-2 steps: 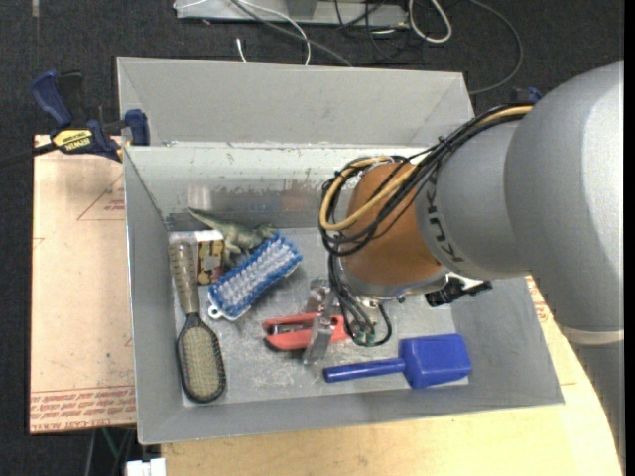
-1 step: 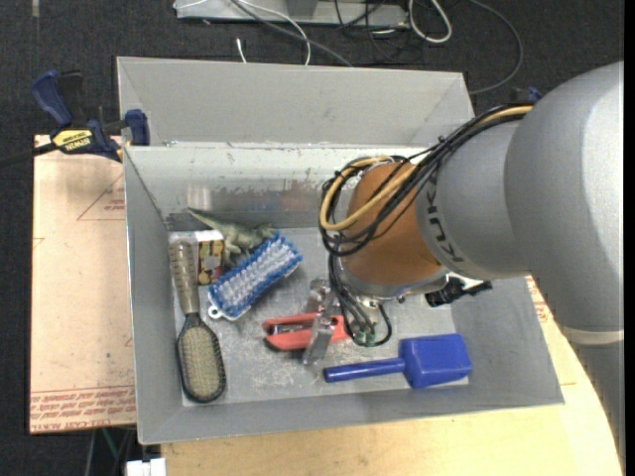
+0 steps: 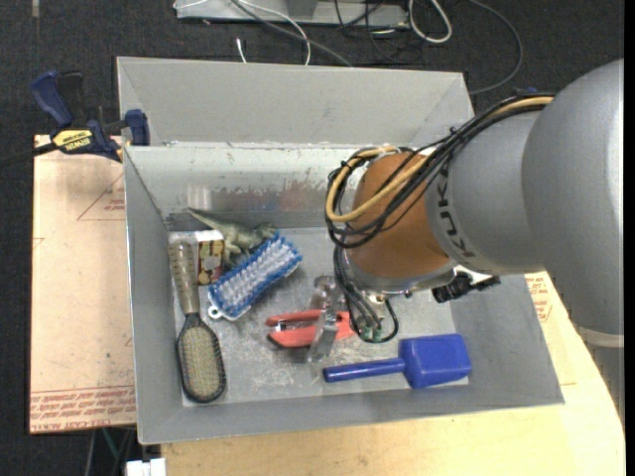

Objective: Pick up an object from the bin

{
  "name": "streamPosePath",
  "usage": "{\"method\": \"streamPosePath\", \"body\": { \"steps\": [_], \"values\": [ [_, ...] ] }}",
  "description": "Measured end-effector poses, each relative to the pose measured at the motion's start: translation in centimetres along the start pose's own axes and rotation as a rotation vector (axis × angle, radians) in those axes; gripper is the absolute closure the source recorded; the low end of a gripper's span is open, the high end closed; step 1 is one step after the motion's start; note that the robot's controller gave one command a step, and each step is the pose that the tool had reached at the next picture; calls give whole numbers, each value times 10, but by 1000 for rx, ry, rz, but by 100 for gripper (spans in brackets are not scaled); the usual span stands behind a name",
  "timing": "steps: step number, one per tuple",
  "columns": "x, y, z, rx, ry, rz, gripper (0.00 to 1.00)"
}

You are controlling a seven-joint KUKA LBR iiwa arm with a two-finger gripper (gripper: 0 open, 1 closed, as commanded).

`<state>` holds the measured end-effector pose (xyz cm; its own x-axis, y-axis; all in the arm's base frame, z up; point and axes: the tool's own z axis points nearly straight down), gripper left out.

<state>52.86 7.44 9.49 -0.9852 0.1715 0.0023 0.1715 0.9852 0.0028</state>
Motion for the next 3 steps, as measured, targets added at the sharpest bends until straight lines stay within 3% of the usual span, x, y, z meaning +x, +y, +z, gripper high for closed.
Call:
{"method": "streamPosePath", "body": {
  "steps": [1, 3],
  "values": [
    [-2, 1, -23, -2, -6, -1, 100],
    [1, 0, -66, 0, 3, -2, 100]
  ]
}}
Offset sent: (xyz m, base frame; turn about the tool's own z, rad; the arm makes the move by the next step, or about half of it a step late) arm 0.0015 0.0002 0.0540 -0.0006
